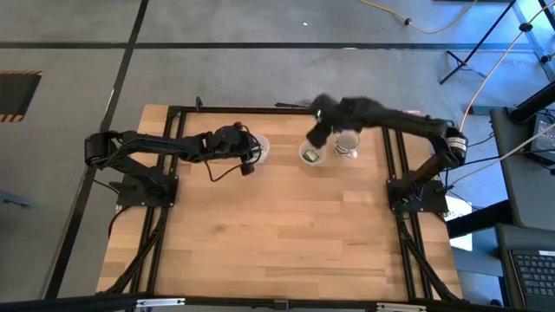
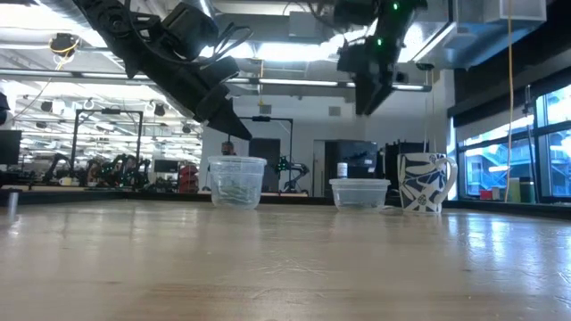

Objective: Pick and place Stevia / Truvia into bins
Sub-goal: Put the white stevia packet into the large transparent container

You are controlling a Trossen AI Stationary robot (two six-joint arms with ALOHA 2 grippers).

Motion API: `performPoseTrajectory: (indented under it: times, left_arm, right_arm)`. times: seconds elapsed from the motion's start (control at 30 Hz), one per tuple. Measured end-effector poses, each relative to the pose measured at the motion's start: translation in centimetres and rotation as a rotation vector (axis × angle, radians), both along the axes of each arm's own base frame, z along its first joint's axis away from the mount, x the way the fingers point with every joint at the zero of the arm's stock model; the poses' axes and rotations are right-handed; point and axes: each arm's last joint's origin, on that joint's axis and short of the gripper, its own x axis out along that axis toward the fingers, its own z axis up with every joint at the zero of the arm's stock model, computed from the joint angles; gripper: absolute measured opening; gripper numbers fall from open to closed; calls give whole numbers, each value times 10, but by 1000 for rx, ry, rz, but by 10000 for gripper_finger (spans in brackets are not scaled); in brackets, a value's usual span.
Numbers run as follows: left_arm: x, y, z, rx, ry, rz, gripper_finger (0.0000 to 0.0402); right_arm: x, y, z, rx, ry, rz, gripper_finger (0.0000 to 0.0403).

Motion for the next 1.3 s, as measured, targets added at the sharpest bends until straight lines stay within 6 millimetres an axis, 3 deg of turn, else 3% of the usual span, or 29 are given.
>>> performPoseTrajectory:
  times: [0.2, 0.43, 0.63, 0.87, 1.1, 1.3]
  left_arm:
    - [0, -1, 0, -25, -5, -41, 70]
    - [0, -2, -1, -30, -2, -46, 70]
    - [0, -2, -1, -64, -19, -23, 69]
    - [0, -2, -1, -83, -27, -10, 72]
    - [1, -2, -1, -96, -30, -31, 68]
    - [1, -3, -1, -108, -33, -52, 70]
  right_arm:
    - [-25, -41, 46, 19, -26, -73, 160]
    - [-56, -90, 48, 111, -69, -68, 161]
    - [-67, -128, 20, 211, -31, -73, 161]
    - [-53, -160, -36, 317, 68, -80, 161]
    - [-42, -172, -85, 427, 177, -69, 153]
    - [-41, -174, -94, 445, 193, -75, 129]
